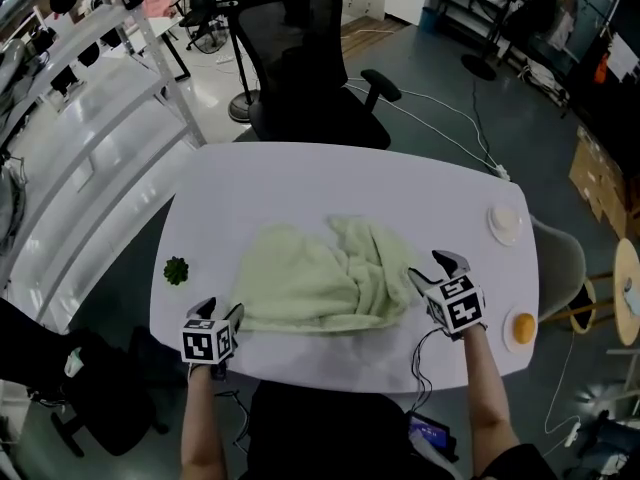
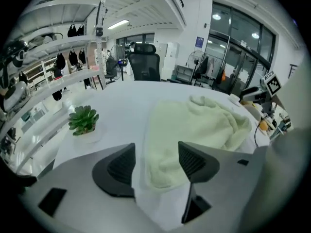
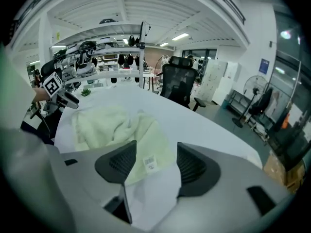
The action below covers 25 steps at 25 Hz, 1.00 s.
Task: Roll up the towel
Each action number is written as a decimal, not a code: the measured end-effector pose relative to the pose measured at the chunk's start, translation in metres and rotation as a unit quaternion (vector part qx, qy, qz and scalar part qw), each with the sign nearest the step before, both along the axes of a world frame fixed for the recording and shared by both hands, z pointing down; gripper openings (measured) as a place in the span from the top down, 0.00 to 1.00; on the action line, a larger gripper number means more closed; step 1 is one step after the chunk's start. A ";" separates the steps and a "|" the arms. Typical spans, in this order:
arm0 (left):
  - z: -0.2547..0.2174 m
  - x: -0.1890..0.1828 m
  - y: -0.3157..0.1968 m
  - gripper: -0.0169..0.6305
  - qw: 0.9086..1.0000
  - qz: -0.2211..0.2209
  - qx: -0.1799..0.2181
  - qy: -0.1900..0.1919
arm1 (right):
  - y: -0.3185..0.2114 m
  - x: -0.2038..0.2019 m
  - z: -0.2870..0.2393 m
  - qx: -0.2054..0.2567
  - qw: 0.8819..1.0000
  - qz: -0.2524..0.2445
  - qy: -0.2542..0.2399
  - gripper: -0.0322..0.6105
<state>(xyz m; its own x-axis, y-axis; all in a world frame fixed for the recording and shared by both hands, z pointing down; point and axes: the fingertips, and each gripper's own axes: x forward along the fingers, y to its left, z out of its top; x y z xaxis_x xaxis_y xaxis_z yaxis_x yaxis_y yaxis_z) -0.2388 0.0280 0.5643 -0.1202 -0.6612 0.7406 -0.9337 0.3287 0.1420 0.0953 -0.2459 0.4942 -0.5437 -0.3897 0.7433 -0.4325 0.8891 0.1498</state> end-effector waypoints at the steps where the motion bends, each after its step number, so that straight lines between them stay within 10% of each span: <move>1: -0.009 0.000 -0.007 0.49 1.000 0.003 0.014 0.003 | -0.004 -0.001 -0.008 0.006 1.000 0.002 -0.007 0.52; 15: -0.044 0.146 -0.219 0.48 0.961 0.259 0.086 0.031 | -0.037 0.001 0.052 -0.041 0.997 0.068 0.001 0.56; 25: -0.007 0.186 -0.285 0.51 0.955 0.294 0.039 0.021 | -0.052 -0.007 0.096 -0.071 0.995 0.066 0.034 0.59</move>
<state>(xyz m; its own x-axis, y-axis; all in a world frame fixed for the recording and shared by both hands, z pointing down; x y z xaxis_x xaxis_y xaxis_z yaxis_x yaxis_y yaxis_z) -0.0533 -0.2568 0.5577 0.3178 -0.6586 0.6820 -0.9464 -0.2635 0.1865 0.0882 -0.2974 0.5897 -0.4405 -0.3433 0.8295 -0.5405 0.8392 0.0602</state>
